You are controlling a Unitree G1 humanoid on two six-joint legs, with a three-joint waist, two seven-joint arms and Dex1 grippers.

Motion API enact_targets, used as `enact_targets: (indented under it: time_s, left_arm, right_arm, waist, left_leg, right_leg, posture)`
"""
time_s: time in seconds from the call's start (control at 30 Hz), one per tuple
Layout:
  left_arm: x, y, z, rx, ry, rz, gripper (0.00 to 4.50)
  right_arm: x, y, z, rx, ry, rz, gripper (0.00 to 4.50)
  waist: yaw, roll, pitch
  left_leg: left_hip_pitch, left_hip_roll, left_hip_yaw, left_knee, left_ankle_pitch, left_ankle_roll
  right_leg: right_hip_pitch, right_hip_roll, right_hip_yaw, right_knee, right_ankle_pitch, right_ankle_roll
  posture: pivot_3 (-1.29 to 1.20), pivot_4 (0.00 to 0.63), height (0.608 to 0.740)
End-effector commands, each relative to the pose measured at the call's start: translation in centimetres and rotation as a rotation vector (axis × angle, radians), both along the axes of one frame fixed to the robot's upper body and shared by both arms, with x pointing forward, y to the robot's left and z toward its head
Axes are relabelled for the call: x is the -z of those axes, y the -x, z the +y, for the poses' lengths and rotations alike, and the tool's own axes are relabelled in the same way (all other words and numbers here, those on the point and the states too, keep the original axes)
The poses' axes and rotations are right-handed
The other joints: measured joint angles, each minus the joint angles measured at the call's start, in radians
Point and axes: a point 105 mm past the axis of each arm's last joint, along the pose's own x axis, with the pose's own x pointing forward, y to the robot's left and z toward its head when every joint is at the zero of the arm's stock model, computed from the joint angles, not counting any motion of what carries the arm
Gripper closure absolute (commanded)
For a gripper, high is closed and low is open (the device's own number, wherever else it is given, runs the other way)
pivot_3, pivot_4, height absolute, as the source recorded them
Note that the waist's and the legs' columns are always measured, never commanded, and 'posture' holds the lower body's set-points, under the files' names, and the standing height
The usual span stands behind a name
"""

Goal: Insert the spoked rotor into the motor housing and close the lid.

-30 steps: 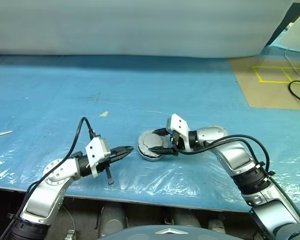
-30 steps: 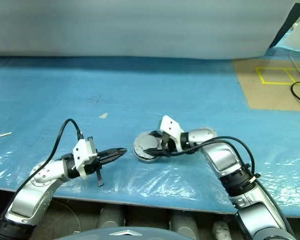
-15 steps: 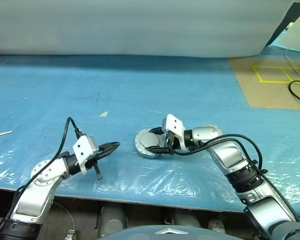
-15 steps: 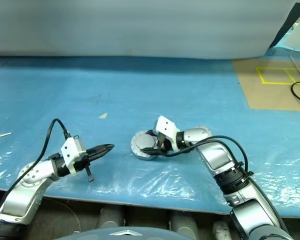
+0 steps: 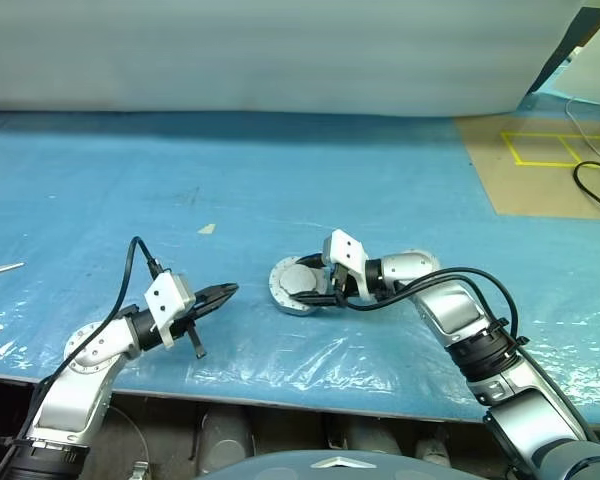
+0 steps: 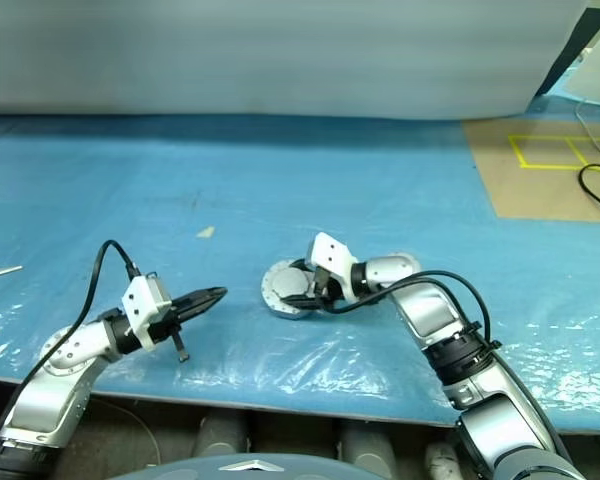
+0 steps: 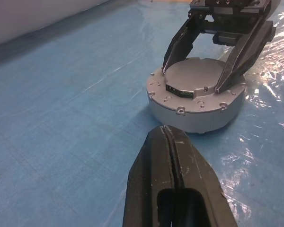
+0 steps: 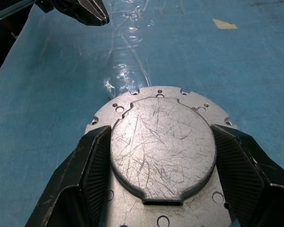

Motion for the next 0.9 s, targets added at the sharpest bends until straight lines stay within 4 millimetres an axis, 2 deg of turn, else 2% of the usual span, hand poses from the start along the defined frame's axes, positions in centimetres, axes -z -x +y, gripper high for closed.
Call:
enact_targets:
  time_s: [0.03, 0.2, 0.37, 0.57, 0.7, 0.9]
  left_arm:
    - [-0.6, -0.4, -0.3, 0.013, 0.010, -0.026, 4.50]
    - [-1.0, -0.4, -1.9, 0.088, 0.059, 0.028, 4.50]
    - [0.1, -0.8, -4.0, 0.168, 0.060, 0.131, 4.50]
    - [1.1, -2.0, -6.0, 0.191, 0.093, 0.158, 4.50]
    - [1.2, -2.4, -6.4, 0.204, 0.094, 0.168, 4.50]
    - [2.1, -3.4, -5.7, 0.185, 0.025, 0.139, 4.50]
  right_arm:
    - [3.9, 0.7, -1.1, 0.019, 0.118, 0.086, 1.53]
    - [4.1, 0.6, -1.5, 0.035, 0.114, 0.109, 1.53]
    - [3.8, 0.4, -1.4, 0.036, 0.108, 0.098, 1.53]
    - [3.6, 0.4, -1.3, 0.042, 0.103, 0.094, 1.53]
    - [3.5, 0.3, -1.5, 0.051, 0.102, 0.091, 1.53]
    - [3.4, 0.2, -1.8, 0.062, 0.103, 0.085, 1.53]
  waist:
    - [0.000, -0.001, -0.001]
    - [0.000, -0.002, -0.005]
    - [0.002, -0.002, -0.005]
    - [-0.001, -0.002, -0.006]
    - [-0.001, -0.002, -0.006]
    - [0.000, -0.001, -0.006]
  left_leg:
    - [0.000, 0.000, 0.000, 0.000, 0.000, 0.000]
    - [0.004, 0.000, 0.000, 0.000, -0.001, 0.002]
    - [0.006, 0.000, 0.000, 0.000, -0.001, 0.002]
    - [0.005, 0.000, 0.000, -0.001, -0.001, 0.002]
    - [0.004, 0.000, 0.000, -0.002, -0.001, 0.002]
    - [0.004, -0.001, 0.000, -0.002, -0.001, 0.002]
  right_leg:
    - [0.001, 0.000, 0.000, 0.000, 0.000, 0.000]
    - [0.004, 0.000, 0.000, 0.000, 0.000, 0.000]
    - [0.007, 0.000, 0.000, -0.001, 0.000, 0.000]
    - [0.007, 0.000, 0.001, -0.002, 0.000, 0.000]
    - [0.007, 0.000, 0.001, -0.002, 0.000, 0.000]
    - [0.008, -0.001, 0.001, -0.003, 0.000, 0.000]
  posture:
    - [0.00, 0.150, 0.740]
    - [0.00, 0.150, 0.740]
    - [0.00, 0.150, 0.740]
    - [0.00, 0.150, 0.740]
    - [0.00, 0.150, 0.740]
    - [0.00, 0.150, 0.740]
